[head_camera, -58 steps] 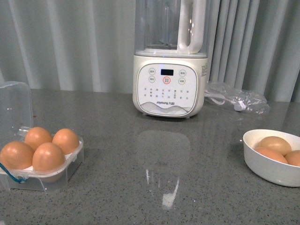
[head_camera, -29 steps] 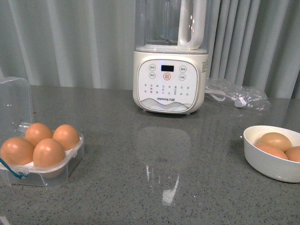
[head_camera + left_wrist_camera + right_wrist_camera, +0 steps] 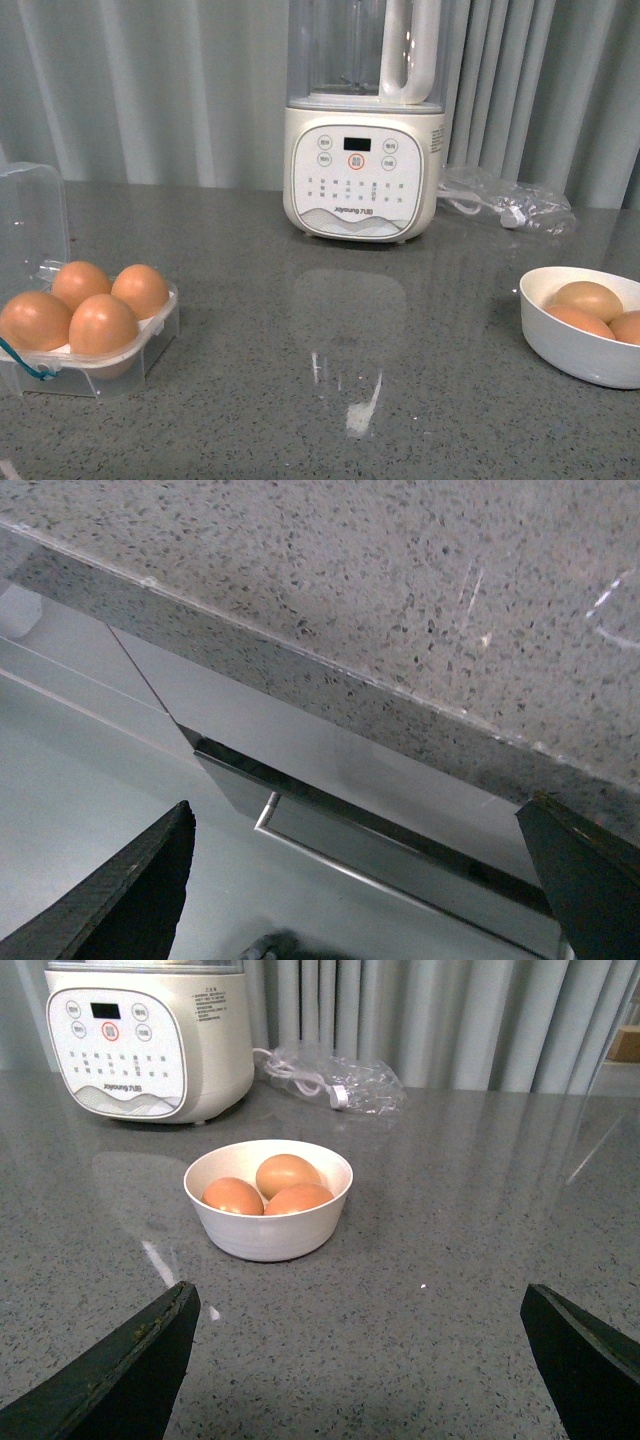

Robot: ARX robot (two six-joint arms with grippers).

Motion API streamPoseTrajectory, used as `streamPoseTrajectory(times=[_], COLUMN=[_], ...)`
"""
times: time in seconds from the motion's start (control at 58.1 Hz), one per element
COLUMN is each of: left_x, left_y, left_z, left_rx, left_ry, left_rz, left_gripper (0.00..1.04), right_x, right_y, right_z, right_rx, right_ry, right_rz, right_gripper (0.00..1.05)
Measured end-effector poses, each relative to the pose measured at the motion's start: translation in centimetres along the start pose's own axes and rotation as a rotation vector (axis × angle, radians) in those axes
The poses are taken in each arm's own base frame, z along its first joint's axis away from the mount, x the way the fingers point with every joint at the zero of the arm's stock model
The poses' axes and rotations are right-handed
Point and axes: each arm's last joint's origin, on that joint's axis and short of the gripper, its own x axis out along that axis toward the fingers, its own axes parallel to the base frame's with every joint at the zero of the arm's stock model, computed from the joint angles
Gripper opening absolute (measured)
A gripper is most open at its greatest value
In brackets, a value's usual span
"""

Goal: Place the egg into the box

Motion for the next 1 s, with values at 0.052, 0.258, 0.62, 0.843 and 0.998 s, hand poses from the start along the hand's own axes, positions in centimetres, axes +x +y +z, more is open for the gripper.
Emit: streamPoseTrajectory(times=[0.052,0.258,0.62,0.843,0.998], left_x=[-0.2,-0.1,1.8,3.7,4.8], left_y=[0.0,0.4,2.0,1.3,-0.2], left_z=[0.3,1.9,9.9,13.7,15.0], left_rx=[-0.03,-0.136,-0.143,-0.114,-0.084], left_ry=[-0.015,-0.059,-0.191,-0.218,-0.23], left_rz=[-0.006,-0.067,-0.111,-0.16,-0.234], left_gripper=[0.98,0.98,0.98,0.98,0.98], right_x=[0.0,0.0,0.0,0.0,0.0], right_y=[0.0,0.0,0.0,0.0,0.0], right_z=[0.0,0.0,0.0,0.0,0.0], right_rx=[0.0,0.0,0.0,0.0,0.0], right_ry=[-0.001,0.0,-0.001,0.0,0.0], right_rz=[0.0,0.0,0.0,0.0,0.0], right_gripper=[0.98,0.98,0.98,0.98,0.98])
